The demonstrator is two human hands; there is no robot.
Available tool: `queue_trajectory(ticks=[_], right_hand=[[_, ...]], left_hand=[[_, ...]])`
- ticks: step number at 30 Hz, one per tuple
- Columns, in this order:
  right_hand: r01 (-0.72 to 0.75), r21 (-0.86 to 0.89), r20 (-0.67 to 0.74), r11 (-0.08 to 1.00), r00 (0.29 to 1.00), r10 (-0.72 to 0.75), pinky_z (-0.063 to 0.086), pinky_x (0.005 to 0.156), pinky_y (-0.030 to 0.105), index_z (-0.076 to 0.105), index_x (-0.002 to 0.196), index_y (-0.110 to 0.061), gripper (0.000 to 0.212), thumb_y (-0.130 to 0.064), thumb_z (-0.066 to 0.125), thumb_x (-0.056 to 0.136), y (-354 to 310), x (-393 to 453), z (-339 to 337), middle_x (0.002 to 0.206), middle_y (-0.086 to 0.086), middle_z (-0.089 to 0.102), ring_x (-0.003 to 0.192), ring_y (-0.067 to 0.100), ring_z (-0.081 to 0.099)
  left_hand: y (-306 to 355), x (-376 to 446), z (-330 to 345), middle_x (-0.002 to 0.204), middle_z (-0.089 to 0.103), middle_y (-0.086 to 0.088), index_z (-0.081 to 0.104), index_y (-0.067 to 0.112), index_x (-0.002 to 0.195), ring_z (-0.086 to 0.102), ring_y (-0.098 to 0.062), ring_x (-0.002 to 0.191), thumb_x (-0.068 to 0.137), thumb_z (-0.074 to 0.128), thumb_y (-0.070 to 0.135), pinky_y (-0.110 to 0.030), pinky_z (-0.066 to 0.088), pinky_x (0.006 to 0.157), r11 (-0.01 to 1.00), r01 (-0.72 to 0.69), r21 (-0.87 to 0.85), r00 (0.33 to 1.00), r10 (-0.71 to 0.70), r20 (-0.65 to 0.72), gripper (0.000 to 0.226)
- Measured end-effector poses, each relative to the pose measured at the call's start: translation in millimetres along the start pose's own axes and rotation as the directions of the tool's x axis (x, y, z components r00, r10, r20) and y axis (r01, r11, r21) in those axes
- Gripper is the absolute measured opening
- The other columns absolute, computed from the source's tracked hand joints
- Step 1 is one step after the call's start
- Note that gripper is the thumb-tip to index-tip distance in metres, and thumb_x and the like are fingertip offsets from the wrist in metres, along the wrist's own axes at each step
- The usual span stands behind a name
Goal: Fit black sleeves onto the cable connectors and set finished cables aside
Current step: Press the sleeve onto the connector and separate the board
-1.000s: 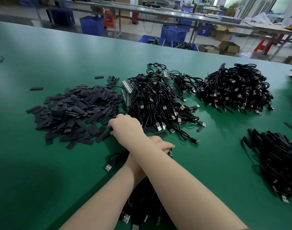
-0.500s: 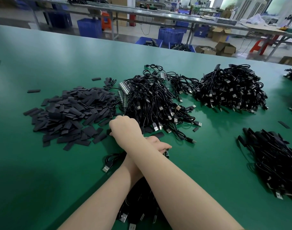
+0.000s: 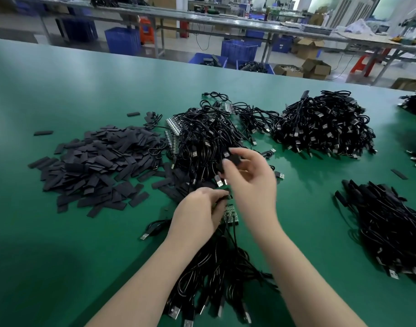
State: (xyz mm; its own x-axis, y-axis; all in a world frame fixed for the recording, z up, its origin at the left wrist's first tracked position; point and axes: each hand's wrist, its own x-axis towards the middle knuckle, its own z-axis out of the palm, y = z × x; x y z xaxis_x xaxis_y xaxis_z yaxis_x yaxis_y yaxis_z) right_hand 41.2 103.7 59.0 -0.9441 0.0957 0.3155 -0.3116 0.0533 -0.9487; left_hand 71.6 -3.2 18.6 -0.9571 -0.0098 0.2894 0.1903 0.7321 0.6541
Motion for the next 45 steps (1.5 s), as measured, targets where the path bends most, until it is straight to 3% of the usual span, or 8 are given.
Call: queue_trajectory(ticks=[6, 9, 12, 19, 24, 32, 36, 45], right_hand=[[-0.219, 0.096, -0.075, 0.971, 0.971, 0.226, 0.055, 0.067, 0.023, 0.072, 0.091, -0.027, 0.022, -0.006, 0.07, 0.089, 27.4, -12.8, -57.7, 0.078, 0.002, 0.07, 0.07, 0.016, 0.07], [-0.286, 0.105, -0.009, 0.953, 0.958, 0.288, 0.053, 0.066, 0.022, 0.073, 0.091, -0.026, 0.02, -0.007, 0.071, 0.089, 36.5, -18.8, -62.7, 0.072, -0.001, 0.069, 0.065, 0.01, 0.064], [-0.288, 0.102, 0.046, 0.952, 0.958, 0.285, 0.054, 0.065, 0.02, 0.075, 0.09, -0.026, 0.019, -0.007, 0.072, 0.088, 36.6, -22.8, -62.4, 0.068, -0.003, 0.069, 0.064, 0.009, 0.066], [-0.301, 0.093, 0.101, 0.949, 0.951, 0.292, 0.056, 0.067, 0.024, 0.074, 0.093, -0.021, 0.016, -0.007, 0.073, 0.087, 35.9, -24.9, -58.3, 0.064, -0.004, 0.066, 0.063, 0.012, 0.065], [-0.291, 0.125, 0.183, 0.949, 0.946, 0.266, 0.055, 0.069, 0.022, 0.077, 0.095, -0.028, 0.021, -0.009, 0.073, 0.087, 34.4, -27.1, -58.6, 0.071, 0.002, 0.066, 0.075, 0.019, 0.068], [-0.23, 0.046, 0.181, 0.972, 0.959, 0.218, 0.057, 0.077, 0.033, 0.08, 0.084, -0.034, 0.022, -0.012, 0.078, 0.082, 35.5, -25.5, -59.8, 0.085, 0.005, 0.075, 0.077, 0.017, 0.067], [-0.227, 0.056, 0.155, 0.972, 0.964, 0.216, 0.059, 0.077, 0.026, 0.08, 0.079, -0.033, 0.022, -0.011, 0.08, 0.078, 36.7, -25.5, -58.6, 0.086, -0.003, 0.077, 0.078, 0.009, 0.07], [-0.205, 0.064, 0.141, 0.977, 0.971, 0.194, 0.053, 0.071, 0.018, 0.08, 0.079, -0.03, 0.007, -0.024, 0.076, 0.079, 39.4, -25.2, -60.8, 0.077, -0.002, 0.076, 0.074, 0.008, 0.07]], left_hand=[[1.1, -5.5, 4.8, 0.103, 0.07, 0.016, 0.074, 0.028, 0.102, 0.063, 0.0, 0.096, 0.089, 0.067, 0.023, -0.017, 0.05, 0.083, 0.997, -0.051, -0.059, 0.992, 0.044, -0.117, 0.015], [-0.8, -5.9, 5.0, 0.095, 0.069, 0.015, 0.07, 0.028, 0.101, 0.063, -0.002, 0.091, 0.09, 0.065, 0.026, -0.024, 0.053, 0.079, 0.995, -0.046, -0.087, 0.996, 0.038, -0.084, 0.012], [-0.9, -5.2, 5.3, 0.086, 0.063, 0.014, 0.063, 0.029, 0.1, 0.06, -0.004, 0.08, 0.091, 0.061, 0.029, -0.033, 0.053, 0.071, 0.995, -0.043, -0.087, 0.998, 0.039, -0.055, 0.009], [-3.4, -3.1, 6.9, 0.088, 0.06, 0.018, 0.067, 0.038, 0.105, 0.059, -0.006, 0.077, 0.082, 0.068, 0.044, -0.025, 0.052, 0.07, 0.989, -0.066, -0.136, 0.998, 0.065, -0.008, 0.023], [-8.2, -1.9, 9.0, 0.095, 0.06, 0.026, 0.072, 0.032, 0.108, 0.056, 0.014, 0.082, 0.087, 0.07, 0.031, -0.002, 0.04, 0.072, 0.984, -0.094, -0.154, 0.995, 0.087, -0.047, 0.021], [-8.9, -0.9, 7.8, 0.097, 0.068, 0.02, 0.074, 0.028, 0.105, 0.061, 0.005, 0.096, 0.088, 0.061, 0.035, -0.012, 0.046, 0.083, 0.973, -0.158, -0.169, 0.987, 0.152, -0.047, 0.022], [-7.6, -1.8, 7.3, 0.09, 0.06, 0.034, 0.074, 0.031, 0.098, 0.06, 0.008, 0.093, 0.086, 0.063, 0.031, -0.009, 0.046, 0.077, 0.968, -0.16, -0.191, 0.986, 0.147, -0.079, 0.016], [-4.5, -1.2, 6.2, 0.086, 0.062, 0.028, 0.074, 0.027, 0.096, 0.06, 0.003, 0.086, 0.089, 0.065, 0.026, -0.013, 0.046, 0.07, 0.968, -0.179, -0.178, 0.984, 0.173, -0.051, 0.012]])
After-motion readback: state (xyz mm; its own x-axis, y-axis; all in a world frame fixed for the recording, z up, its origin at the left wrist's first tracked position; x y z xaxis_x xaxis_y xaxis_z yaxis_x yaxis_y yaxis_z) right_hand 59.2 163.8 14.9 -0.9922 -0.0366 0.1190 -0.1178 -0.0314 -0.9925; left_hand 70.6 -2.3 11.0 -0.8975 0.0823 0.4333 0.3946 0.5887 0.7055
